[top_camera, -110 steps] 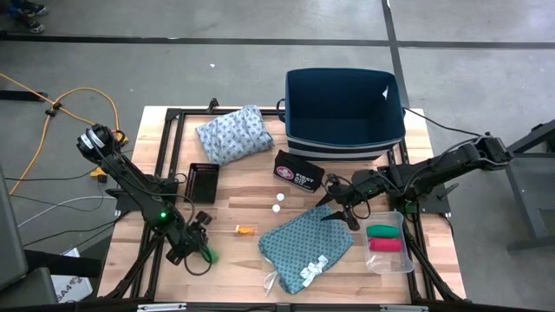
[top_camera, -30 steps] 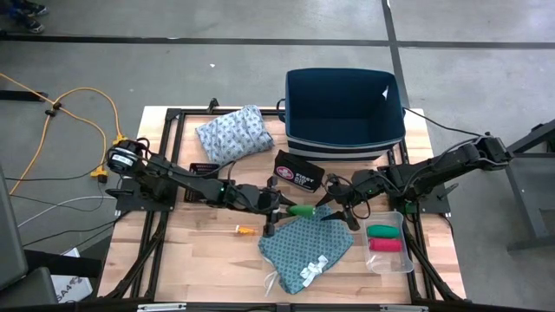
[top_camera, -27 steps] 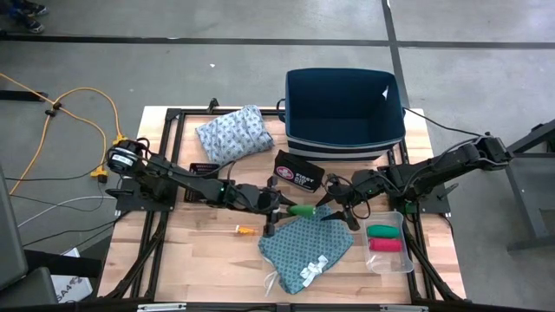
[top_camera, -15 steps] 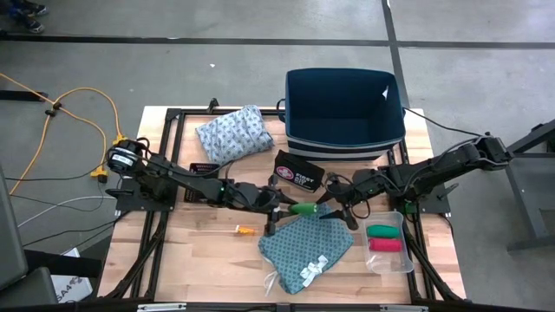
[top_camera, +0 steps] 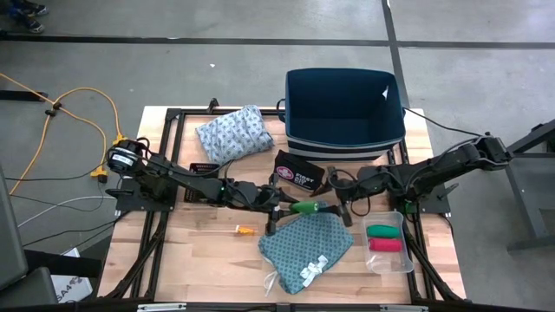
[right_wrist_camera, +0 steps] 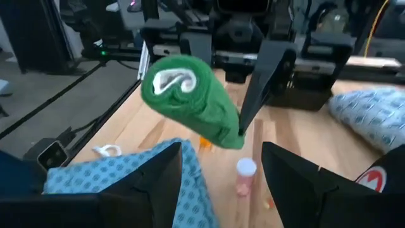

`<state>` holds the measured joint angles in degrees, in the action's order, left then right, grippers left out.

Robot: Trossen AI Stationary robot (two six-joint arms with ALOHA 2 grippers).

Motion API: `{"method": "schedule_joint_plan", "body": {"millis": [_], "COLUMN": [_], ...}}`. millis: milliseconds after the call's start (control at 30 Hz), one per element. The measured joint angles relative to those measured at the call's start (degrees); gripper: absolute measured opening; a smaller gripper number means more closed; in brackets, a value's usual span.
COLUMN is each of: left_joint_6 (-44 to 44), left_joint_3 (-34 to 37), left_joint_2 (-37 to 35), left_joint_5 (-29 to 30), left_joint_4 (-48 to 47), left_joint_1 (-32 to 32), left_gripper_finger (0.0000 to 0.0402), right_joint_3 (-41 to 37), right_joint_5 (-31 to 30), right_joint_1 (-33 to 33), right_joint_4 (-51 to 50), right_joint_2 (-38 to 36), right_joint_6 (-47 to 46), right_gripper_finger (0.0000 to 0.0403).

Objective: Pick & place medical supplies in basket/bin
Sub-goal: Put the green bandage into the transparent bin

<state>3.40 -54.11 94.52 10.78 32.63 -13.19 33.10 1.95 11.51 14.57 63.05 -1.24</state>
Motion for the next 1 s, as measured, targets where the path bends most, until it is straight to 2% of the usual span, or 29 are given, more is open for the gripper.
{"method": "schedule_joint_plan", "body": {"millis": [433, 600, 1000], "left_joint_6": [-0.13, -0.08, 0.04], "left_joint_3": [0.00, 0.00, 0.00], "left_joint_2": [0.00, -0.02, -0.02], "left_joint_5": [0.53, 0.50, 0.05], "left_joint_4": [0.58, 0.74, 2.42], "left_joint_1": [2.57, 2.64, 2.62], "left_gripper_finger": [0.0131, 0.0131, 0.0131], "right_joint_3": [0.00, 0.00, 0.00], "right_joint_5": [-0.54, -2.28, -2.01], "right_joint_1": [-0.04, -0.04, 0.00], "right_joint_4": [4.29, 5.67, 8.33], "right_joint_2": [0.31, 0.31, 0.31], "right_joint_6": [3.04, 4.68, 6.19], "right_gripper_finger": [0.0204, 0.0204, 0.0204]}}
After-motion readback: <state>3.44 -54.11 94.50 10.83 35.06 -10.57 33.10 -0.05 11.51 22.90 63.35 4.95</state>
